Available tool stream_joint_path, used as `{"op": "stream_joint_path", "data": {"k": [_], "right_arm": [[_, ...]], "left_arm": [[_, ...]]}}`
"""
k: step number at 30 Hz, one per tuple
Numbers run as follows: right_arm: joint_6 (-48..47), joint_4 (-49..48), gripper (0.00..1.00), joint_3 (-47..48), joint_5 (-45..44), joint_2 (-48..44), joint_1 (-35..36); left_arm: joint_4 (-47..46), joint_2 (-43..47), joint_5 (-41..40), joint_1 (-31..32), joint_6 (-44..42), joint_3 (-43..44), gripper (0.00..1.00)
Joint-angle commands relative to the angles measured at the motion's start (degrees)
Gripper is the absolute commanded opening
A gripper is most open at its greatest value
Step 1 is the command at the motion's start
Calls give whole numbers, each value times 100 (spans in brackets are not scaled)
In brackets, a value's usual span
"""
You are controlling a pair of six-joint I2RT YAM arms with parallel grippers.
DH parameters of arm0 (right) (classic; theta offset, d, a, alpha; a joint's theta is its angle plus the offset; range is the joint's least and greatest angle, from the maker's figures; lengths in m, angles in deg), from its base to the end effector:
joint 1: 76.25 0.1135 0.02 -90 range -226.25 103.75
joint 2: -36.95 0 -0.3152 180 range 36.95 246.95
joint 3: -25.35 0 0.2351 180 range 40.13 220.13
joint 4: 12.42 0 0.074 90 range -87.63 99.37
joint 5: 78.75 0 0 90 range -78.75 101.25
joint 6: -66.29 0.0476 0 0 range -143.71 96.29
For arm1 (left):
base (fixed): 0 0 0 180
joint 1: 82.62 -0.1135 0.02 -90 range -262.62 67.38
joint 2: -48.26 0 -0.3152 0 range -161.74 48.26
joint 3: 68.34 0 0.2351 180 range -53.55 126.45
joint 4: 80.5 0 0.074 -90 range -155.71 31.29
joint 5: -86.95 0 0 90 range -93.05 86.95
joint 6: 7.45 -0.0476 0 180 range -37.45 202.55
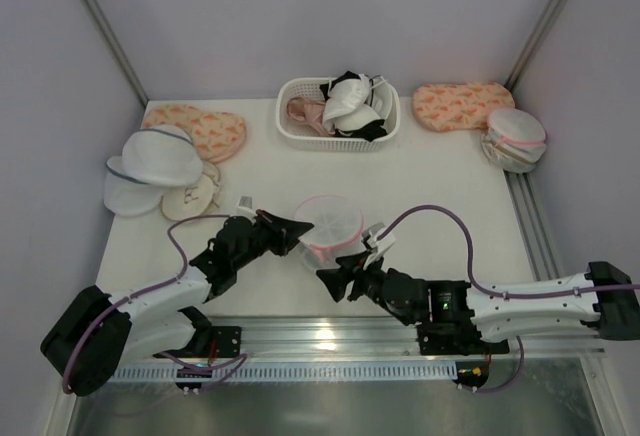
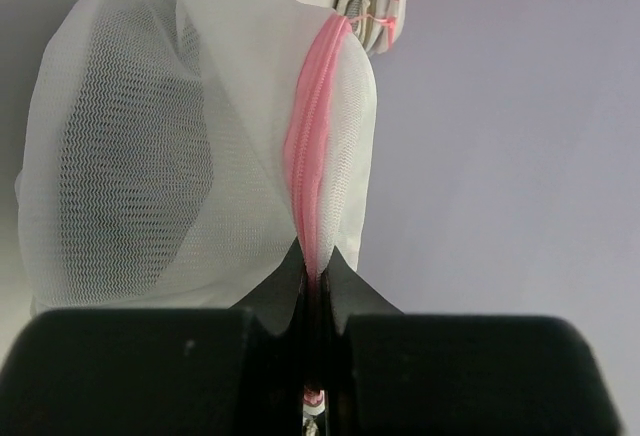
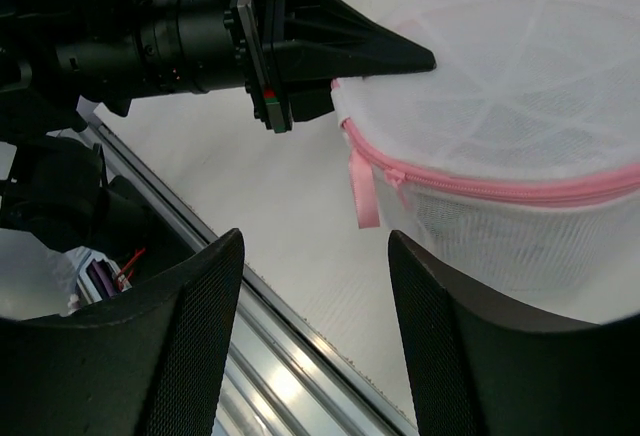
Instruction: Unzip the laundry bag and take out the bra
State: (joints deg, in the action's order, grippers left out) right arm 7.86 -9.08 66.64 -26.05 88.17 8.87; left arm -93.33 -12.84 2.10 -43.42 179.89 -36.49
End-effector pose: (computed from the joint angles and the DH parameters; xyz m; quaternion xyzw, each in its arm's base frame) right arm 0.0426 0.1600 0.2930 -0.1575 0.7527 0.3690 0.5221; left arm 0.1440 -0.1229 0.2403 -0.3652 0.7123 -0.5691 0.1881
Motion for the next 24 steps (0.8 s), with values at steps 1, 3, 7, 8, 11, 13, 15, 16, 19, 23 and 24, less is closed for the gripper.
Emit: {"op": "stream_joint_path", "data": {"k": [1,3,7,8,11,13,15,16,19,23,24], "right_arm": [[174,-508,63,110,-410,19,-66],[174,-499,61,127,-427,54,-110],[244,-298,60,258,-419,212,-189],[262,-245,60,276,-419,256,-198],[367,-166,61,277,-418,353,-215],[428,-148,61,259,-427,397,-242],[455,-165,60,224,-454,415,-268],[455,-191,60,206,-471,415,-294],[394,-288,59,154,-515,424,-364],[315,-437,53,153,-454,494,-557],[288,-481,52,154,-428,546,-584]], "left_arm": [[-7,90,-75,61,75,131,0],[-16,90,-84,105,92,131,0],[-86,90,-102,140,136,140,0],[-86,98,-102,141,136,148,0],[-86,107,-102,141,136,166,0],[-86,116,-75,141,145,175,0],[-95,98,-40,149,154,201,0],[-104,90,-23,158,145,210,0],[-104,55,-5,184,127,245,0],[-121,19,13,220,119,237,0],[-130,19,13,246,119,228,0]]}}
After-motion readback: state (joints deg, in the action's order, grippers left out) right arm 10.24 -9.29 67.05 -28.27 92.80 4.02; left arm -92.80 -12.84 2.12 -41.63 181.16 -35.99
